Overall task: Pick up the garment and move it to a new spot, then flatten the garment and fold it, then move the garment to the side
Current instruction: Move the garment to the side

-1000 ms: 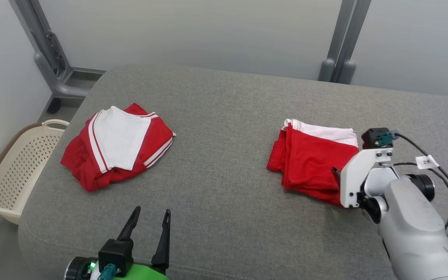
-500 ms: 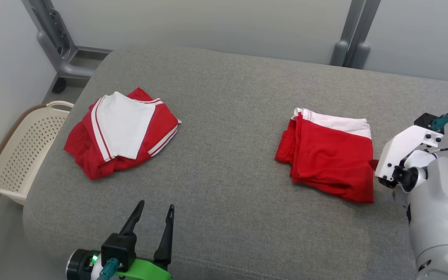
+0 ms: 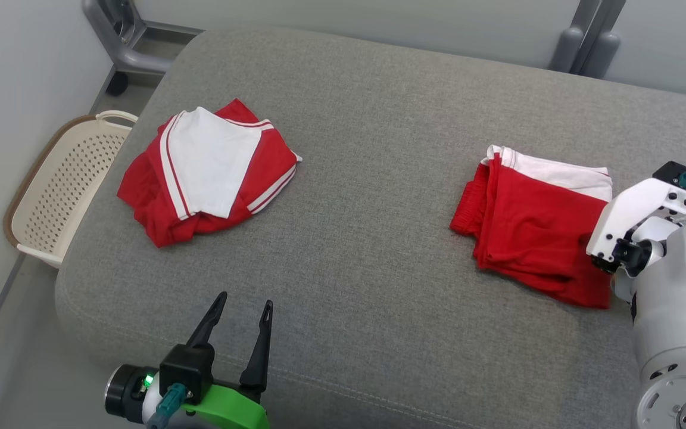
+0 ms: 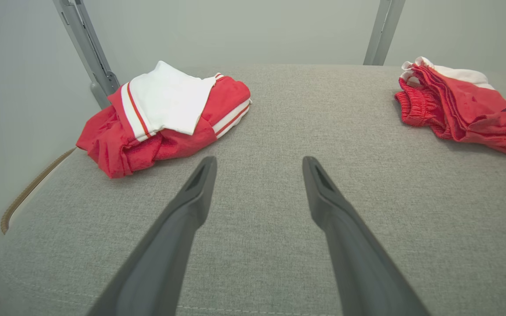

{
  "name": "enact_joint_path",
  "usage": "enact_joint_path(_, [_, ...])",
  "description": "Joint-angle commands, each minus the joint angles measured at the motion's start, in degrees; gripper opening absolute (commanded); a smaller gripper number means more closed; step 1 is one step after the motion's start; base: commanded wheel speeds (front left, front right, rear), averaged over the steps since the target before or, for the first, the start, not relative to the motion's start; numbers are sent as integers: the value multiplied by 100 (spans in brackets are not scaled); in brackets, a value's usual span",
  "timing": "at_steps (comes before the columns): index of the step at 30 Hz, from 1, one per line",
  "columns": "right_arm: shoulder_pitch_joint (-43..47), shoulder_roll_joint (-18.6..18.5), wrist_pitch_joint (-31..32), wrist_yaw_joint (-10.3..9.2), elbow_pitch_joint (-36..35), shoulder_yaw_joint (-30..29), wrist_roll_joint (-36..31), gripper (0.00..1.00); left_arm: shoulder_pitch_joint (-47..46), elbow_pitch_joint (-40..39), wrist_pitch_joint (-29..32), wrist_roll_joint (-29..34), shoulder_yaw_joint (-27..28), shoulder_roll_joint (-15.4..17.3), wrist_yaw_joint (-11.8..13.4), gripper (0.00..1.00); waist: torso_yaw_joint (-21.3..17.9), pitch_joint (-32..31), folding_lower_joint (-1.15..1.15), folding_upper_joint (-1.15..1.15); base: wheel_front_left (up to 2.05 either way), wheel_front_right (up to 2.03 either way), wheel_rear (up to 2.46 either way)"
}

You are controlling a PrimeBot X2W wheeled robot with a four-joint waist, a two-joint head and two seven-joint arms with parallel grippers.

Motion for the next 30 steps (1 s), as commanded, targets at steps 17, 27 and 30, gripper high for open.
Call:
enact_joint_path(17, [-464,-35,-879,-10,717,-243,-725,0,-241,65,-89,-44,64,17,91,100,-372,264,0,0,0,0,0])
enact_joint_path(27, [-619,-290,-1201,-8,965,278,-803,0,-307,-18,-118,5,97,55,113,100,-1102,411,0,0,0,0,0])
enact_joint_path(30, [-625,-449,-1260,-8,1025,399,-809,0,-320,-34,-124,22,79,67,102,100,-1227,468,0,0,0,0,0])
